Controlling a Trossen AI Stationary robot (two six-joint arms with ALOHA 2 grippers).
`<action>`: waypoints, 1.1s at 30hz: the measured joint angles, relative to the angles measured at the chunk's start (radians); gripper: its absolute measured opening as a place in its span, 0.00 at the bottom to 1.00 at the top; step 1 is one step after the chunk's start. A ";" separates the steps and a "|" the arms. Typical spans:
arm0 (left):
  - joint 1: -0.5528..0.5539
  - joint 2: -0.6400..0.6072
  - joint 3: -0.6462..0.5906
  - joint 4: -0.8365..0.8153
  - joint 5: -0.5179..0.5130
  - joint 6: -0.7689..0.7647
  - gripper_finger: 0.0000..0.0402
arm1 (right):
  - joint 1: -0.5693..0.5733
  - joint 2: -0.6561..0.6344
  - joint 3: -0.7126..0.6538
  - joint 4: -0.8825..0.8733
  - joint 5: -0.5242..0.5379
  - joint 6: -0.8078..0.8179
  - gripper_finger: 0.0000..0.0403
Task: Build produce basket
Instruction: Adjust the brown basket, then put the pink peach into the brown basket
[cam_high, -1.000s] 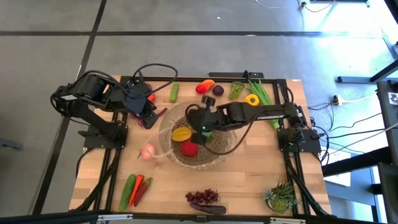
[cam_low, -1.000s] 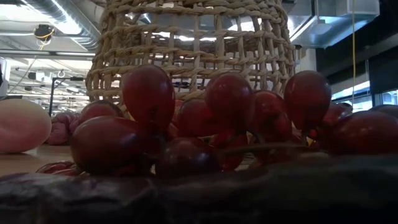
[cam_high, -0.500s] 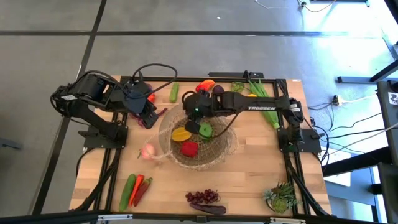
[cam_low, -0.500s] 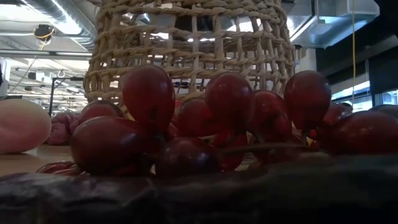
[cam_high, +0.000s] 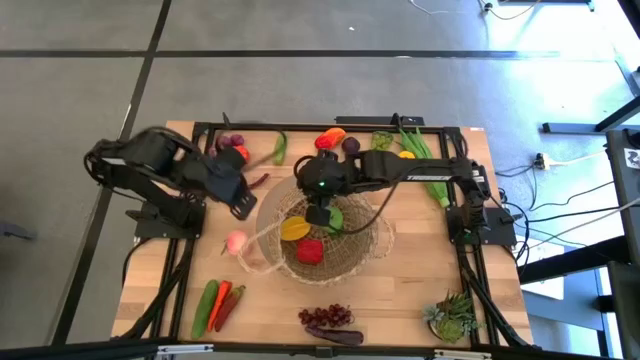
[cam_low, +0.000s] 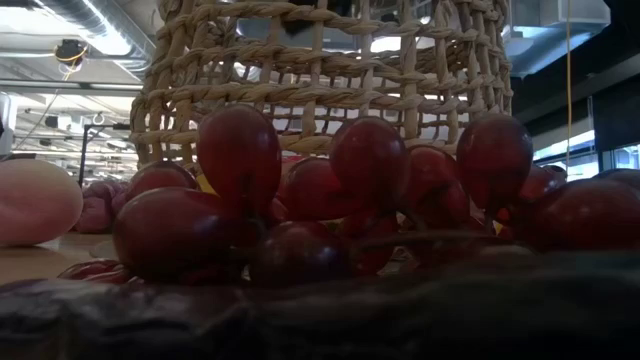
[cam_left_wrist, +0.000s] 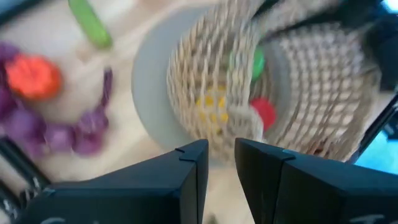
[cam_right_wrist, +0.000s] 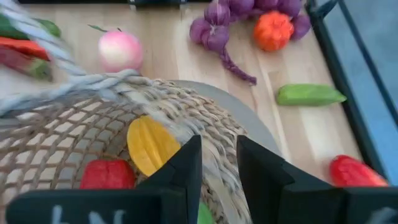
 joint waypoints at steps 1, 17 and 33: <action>-0.013 -0.003 -0.026 -0.002 0.015 -0.028 0.17 | 0.003 -0.003 0.028 -0.006 0.013 -0.007 0.24; -0.234 -0.004 -0.394 -0.003 0.342 -0.393 0.17 | 0.039 -0.111 0.213 -0.276 0.133 -0.052 0.24; -0.299 -0.005 -0.667 0.018 0.346 -0.573 0.17 | 0.039 -0.131 0.213 -0.278 0.132 -0.051 0.24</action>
